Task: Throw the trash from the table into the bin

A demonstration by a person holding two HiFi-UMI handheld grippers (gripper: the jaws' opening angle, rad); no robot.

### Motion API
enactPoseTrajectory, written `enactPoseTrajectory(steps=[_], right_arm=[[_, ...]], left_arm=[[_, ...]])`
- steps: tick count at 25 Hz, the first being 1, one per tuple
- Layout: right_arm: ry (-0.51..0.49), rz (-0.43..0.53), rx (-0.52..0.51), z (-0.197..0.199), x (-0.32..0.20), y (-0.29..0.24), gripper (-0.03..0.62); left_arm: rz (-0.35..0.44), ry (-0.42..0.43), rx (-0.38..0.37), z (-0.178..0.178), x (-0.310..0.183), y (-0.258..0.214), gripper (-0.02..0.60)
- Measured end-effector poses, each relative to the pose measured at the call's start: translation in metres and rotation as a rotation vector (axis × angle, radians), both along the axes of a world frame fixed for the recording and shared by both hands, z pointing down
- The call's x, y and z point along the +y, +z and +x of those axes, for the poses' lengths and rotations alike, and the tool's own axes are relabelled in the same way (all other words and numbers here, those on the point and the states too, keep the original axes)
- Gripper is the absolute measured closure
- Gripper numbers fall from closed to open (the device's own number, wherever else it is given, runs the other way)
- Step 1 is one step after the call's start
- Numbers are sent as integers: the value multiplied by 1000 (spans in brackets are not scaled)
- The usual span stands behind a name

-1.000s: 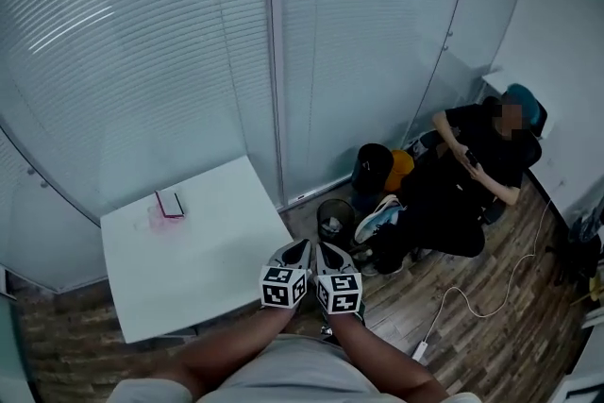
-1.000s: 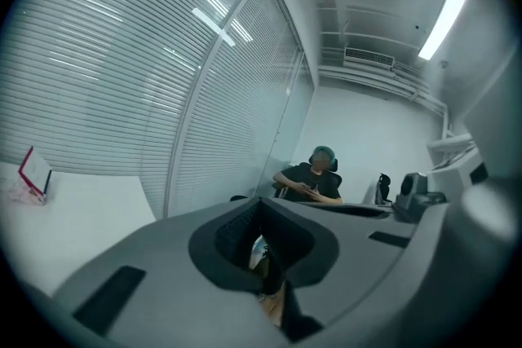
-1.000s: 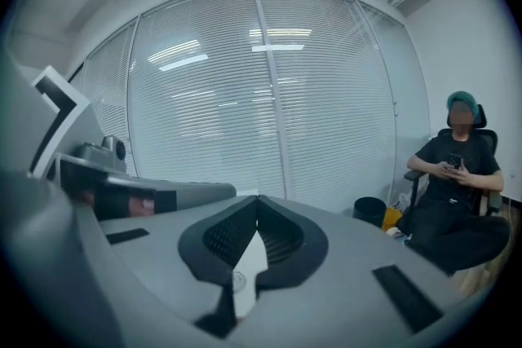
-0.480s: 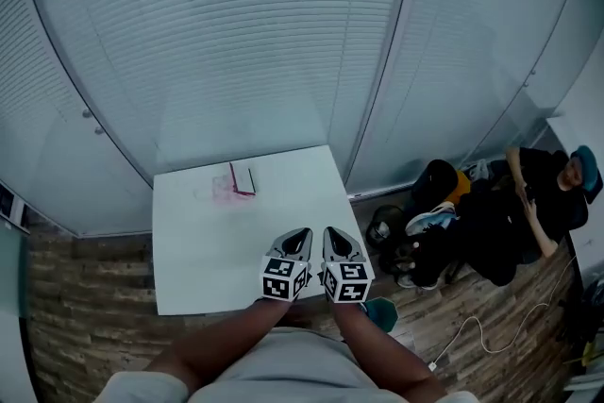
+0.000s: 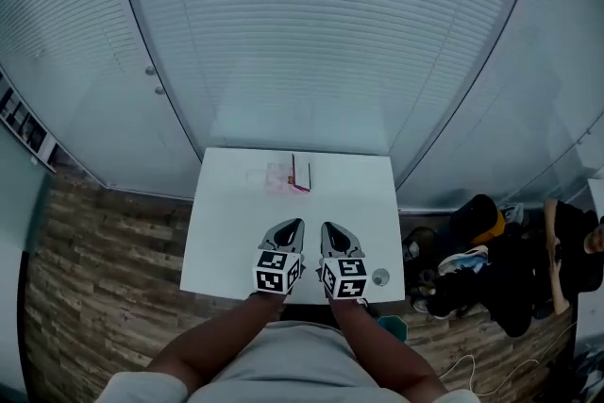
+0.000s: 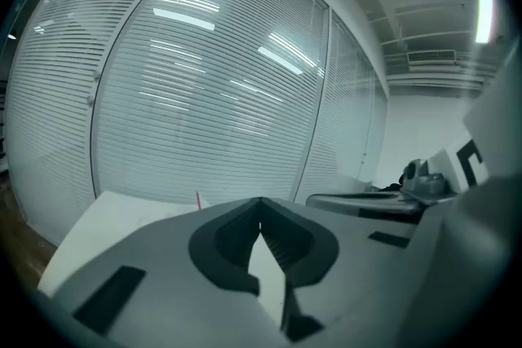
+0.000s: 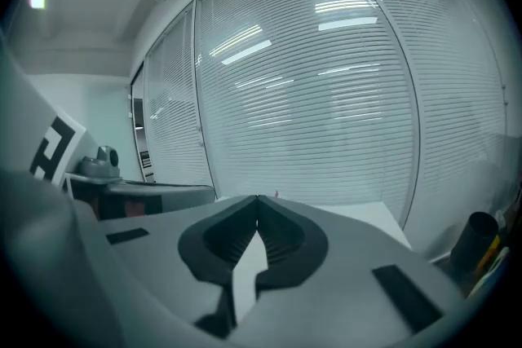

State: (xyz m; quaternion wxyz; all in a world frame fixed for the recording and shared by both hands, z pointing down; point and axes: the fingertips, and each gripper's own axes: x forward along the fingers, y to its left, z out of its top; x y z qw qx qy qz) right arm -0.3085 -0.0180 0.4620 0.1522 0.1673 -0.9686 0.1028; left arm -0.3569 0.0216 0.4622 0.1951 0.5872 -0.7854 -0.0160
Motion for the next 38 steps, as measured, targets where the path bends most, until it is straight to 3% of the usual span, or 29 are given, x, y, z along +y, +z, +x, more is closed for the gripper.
enactPoseTrajectory(steps=[8, 20, 29, 38], right_arm=[[-122, -46, 33, -45, 2, 20, 589], [-217, -53, 74, -81, -31, 54, 588], [-275, -61, 157, -125, -45, 106, 583], [-299, -85, 235, -172, -49, 148, 377]], left_arm=[[-36, -133, 33, -41, 15, 16, 577], [-74, -189, 36, -60, -2, 37, 577], [-120, -258, 96, -84, 5, 76, 577], [-156, -302, 130, -96, 21, 101, 577]])
